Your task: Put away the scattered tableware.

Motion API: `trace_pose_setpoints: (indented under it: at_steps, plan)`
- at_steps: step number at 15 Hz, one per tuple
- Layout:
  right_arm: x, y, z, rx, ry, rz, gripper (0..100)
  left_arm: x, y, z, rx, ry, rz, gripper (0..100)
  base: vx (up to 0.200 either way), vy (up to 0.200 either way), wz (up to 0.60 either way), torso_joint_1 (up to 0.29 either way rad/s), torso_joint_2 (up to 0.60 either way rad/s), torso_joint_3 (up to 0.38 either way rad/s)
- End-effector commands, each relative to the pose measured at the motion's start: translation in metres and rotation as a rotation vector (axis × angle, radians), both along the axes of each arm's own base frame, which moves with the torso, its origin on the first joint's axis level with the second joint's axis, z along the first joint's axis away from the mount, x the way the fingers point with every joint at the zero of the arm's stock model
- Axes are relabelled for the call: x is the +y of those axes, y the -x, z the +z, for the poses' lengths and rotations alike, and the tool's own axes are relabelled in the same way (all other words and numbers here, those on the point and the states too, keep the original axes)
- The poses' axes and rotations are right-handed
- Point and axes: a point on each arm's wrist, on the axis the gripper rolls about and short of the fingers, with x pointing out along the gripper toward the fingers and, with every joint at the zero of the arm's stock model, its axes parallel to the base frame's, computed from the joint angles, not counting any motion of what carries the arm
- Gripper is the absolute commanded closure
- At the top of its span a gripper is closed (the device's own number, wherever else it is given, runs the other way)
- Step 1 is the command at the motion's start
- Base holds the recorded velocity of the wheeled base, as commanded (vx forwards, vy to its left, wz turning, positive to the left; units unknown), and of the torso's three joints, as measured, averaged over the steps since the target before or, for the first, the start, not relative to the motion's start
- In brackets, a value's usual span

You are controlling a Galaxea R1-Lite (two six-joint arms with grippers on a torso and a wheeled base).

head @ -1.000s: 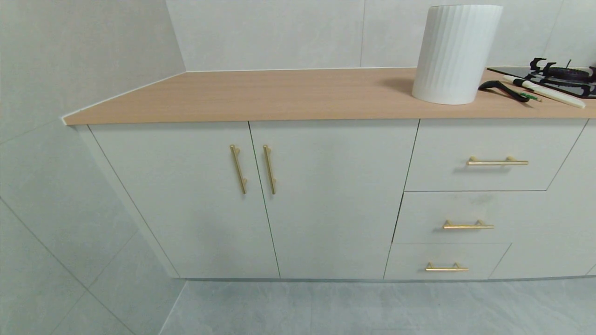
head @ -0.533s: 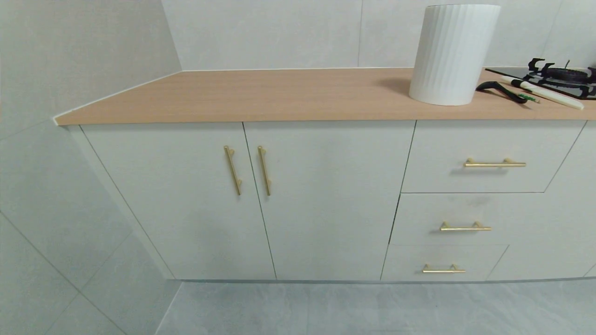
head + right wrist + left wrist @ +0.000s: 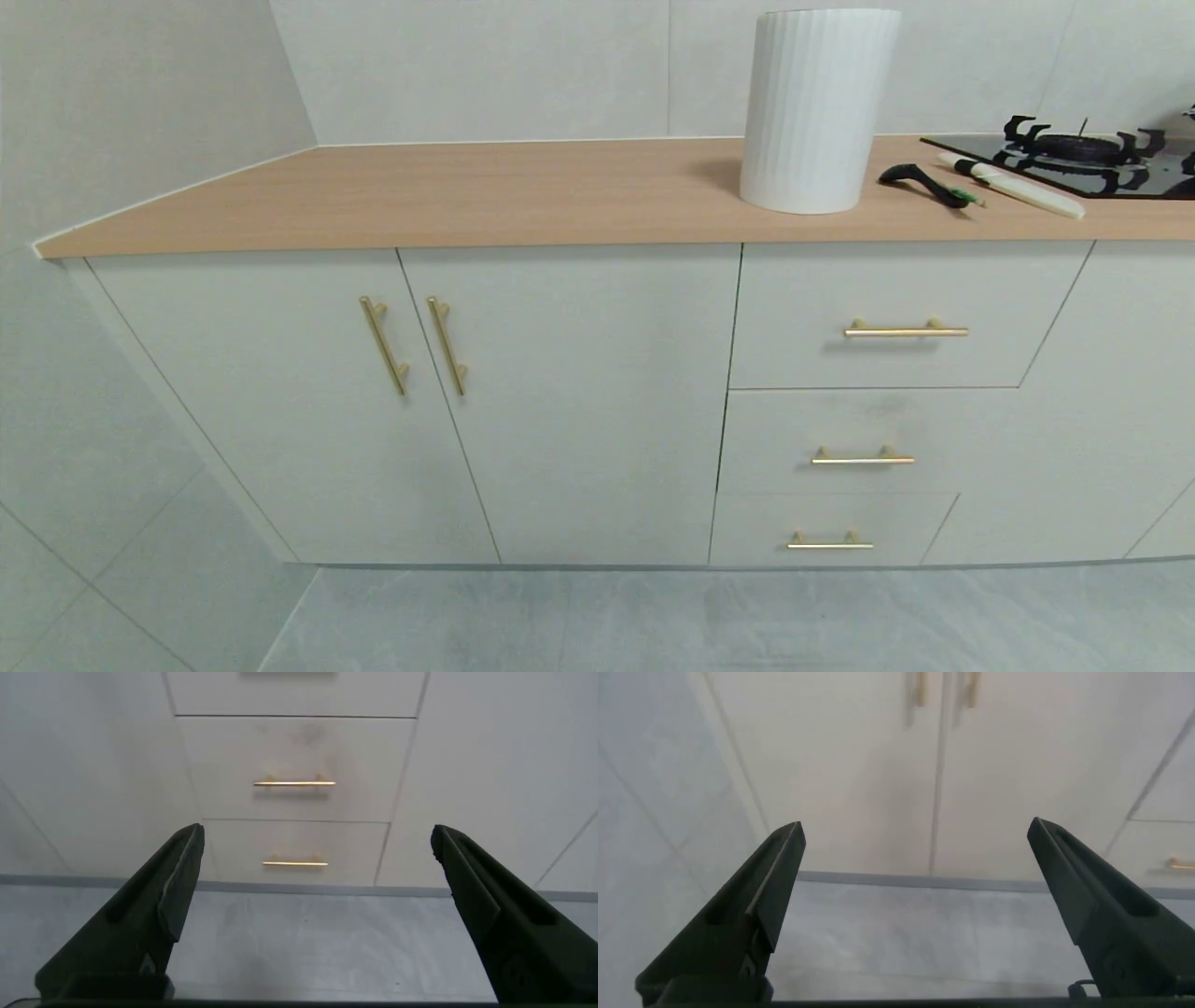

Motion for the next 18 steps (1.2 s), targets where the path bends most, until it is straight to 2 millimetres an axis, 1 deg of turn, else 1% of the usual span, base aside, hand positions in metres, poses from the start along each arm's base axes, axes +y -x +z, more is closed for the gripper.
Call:
trace_pose_setpoints:
  at_steps: [1, 6, 15, 18]
  plan:
    - [0.0000, -0.0001, -0.0001, 0.002, 0.001, 0.001, 0, 0.0000, 0.0000, 0.0000, 0.000, 0.003, 0.001, 0, 0.000, 0.000, 0.00, 0.000, 0.00, 0.000]
    - [0.0000, -0.0001, -0.0001, 0.002, 0.001, 0.000, 0, 0.0000, 0.0000, 0.0000, 0.000, 0.002, 0.001, 0, 0.000, 0.000, 0.00, 0.000, 0.00, 0.000]
    - [0.0000, -0.0001, -0.0001, 0.002, 0.001, 0.001, 0, 0.0000, 0.0000, 0.0000, 0.000, 0.003, 0.001, 0, 0.200, 0.000, 0.00, 0.003, 0.00, 0.003]
    - [0.0000, -0.0001, -0.0001, 0.002, 0.002, 0.001, 0, 0.0000, 0.0000, 0.0000, 0.000, 0.003, 0.001, 0, 0.000, 0.000, 0.00, 0.000, 0.00, 0.000]
